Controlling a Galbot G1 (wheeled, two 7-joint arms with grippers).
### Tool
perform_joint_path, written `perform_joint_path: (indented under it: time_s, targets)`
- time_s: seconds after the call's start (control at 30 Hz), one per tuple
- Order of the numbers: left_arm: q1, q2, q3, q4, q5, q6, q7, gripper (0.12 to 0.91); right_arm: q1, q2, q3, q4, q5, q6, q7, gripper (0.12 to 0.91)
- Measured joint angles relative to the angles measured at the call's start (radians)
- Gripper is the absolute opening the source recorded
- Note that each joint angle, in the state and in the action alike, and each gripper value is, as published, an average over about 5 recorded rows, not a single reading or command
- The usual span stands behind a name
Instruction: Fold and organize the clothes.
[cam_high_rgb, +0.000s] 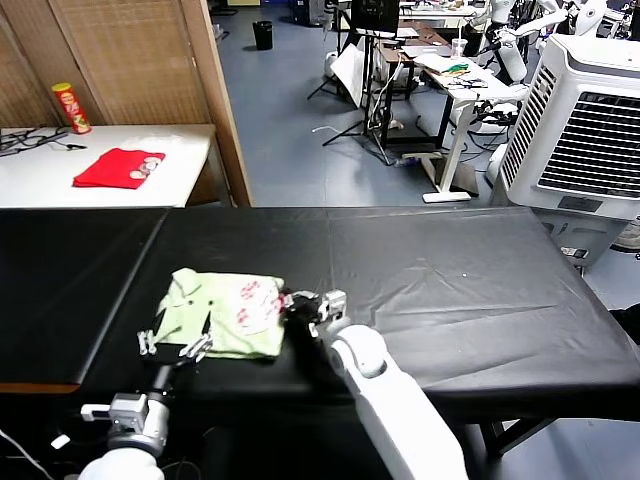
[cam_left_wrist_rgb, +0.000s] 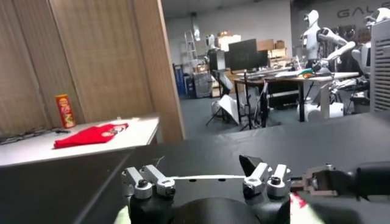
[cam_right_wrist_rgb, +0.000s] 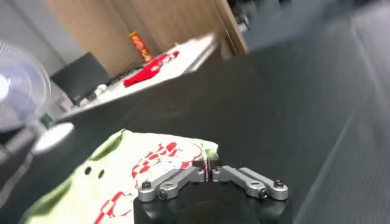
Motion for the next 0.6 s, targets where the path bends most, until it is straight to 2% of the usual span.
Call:
perform_joint_path:
  time_s: [0.1,0.2,0.3,0.37,0.43,0.53,0.6]
  targets:
    - [0.002,0.0,-0.007,0.007,-0.01,-0.006,0.0,0.798,-0.008,-0.061,0.014,0.031,-0.123,0.048,-0.052,0.122]
    - [0.007,0.005,-0.014,0.013,-0.042,-0.003,0.0,0.798,-0.019,-0.133,0.032,0.065,-0.189,0.104,-0.106,0.122]
    - [0.017,0.009,-0.02,0.017,-0.076,0.003,0.003,0.798,-0.033,-0.216,0.053,0.094,-0.24,0.178,-0.15,0.154]
    - [0.025,0.012,-0.023,0.02,-0.097,0.004,0.008,0.798,-0.05,-0.272,0.07,0.116,-0.282,0.237,-0.169,0.229]
    - [0.034,0.014,-0.024,0.024,-0.118,-0.013,0.016,0.798,-0.074,-0.325,0.089,0.141,-0.324,0.296,-0.176,0.344]
    - [0.043,0.019,-0.022,0.036,-0.13,-0.059,0.023,0.798,-0.131,-0.386,0.124,0.192,-0.372,0.358,-0.169,0.511]
    - [0.051,0.024,-0.02,0.039,-0.134,-0.075,0.025,0.798,-0.185,-0.412,0.152,0.237,-0.386,0.375,-0.155,0.611]
